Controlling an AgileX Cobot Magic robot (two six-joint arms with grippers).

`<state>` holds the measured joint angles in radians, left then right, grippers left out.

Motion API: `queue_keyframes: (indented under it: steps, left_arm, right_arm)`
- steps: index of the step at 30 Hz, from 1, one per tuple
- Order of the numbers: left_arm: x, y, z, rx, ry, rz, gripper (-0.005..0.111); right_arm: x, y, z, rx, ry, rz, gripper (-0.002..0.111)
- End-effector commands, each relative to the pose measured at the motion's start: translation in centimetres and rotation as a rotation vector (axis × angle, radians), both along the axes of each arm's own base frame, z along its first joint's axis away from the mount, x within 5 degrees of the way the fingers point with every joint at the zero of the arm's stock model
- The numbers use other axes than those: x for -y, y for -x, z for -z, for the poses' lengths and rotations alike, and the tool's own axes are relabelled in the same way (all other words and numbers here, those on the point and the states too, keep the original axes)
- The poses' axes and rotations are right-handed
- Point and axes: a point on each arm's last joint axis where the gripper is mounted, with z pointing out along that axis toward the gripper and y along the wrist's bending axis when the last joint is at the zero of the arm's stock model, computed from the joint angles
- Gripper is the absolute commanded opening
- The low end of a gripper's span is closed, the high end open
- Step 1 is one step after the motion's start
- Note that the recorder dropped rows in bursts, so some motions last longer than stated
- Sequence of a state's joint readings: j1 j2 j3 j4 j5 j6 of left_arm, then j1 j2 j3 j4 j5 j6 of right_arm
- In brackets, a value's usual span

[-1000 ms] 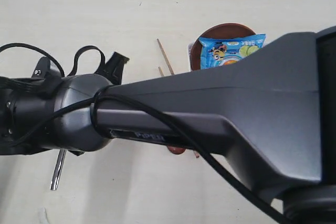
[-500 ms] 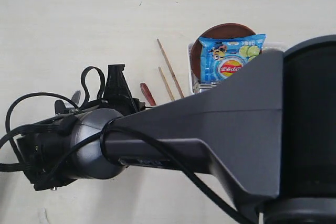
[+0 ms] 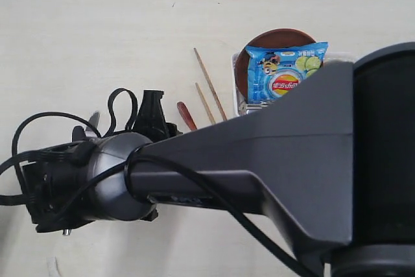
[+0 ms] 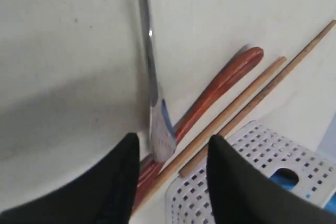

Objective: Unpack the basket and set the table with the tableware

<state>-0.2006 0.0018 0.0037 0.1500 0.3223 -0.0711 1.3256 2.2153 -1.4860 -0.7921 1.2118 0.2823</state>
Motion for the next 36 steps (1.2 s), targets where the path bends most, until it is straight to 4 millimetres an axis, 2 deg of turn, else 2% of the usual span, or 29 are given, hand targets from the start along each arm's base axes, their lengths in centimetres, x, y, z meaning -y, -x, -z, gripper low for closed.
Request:
queue_keyframes:
  steps: [1, 4, 7, 9, 11, 14, 19, 26, 36]
  left_arm:
    - [0.0, 0.0, -0.1, 0.006, 0.003, -0.001, 0.000]
    - [0.0, 0.0, -0.1, 0.006, 0.003, -0.001, 0.000]
    - [0.0, 0.0, -0.1, 0.006, 0.003, -0.001, 0.000]
    - [0.0, 0.0, -0.1, 0.006, 0.003, -0.001, 0.000]
    - [0.0, 0.0, -0.1, 0.006, 0.003, -0.001, 0.000]
    - [0.0, 0.0, -0.1, 0.006, 0.003, -0.001, 0.000]
    - [0.0, 0.0, -0.1, 0.006, 0.003, -0.001, 0.000]
    - [0.0, 0.0, -0.1, 0.006, 0.003, -0.001, 0.000]
    - [0.0, 0.0, -0.1, 0.006, 0.003, -0.001, 0.000]
  right_arm:
    - [0.3, 0.1, -2.2, -0.071, -0.105, 0.100, 0.030]
    - [0.3, -1.3, -4.5, -0.197, -0.286, 0.211, 0.028]
    - [0.4, -3.3, -7.0, -0.462, -0.485, 0.282, 0.029]
    - [0.6, -4.5, -8.1, -0.632, -0.573, 0.258, 0.030]
    - [1.1, -5.9, -8.5, -0.717, -0.617, 0.196, 0.037]
    - [1.6, -7.1, -7.8, -0.729, -0.588, 0.122, 0.049]
    - [1.0, -7.2, -5.1, -0.730, -0.496, 0.012, 0.049]
    - [-0.3, -7.6, -1.6, -0.629, -0.420, -0.095, 0.049]
    - [-0.7, -8.4, -1.3, -0.539, -0.453, -0.124, 0.049]
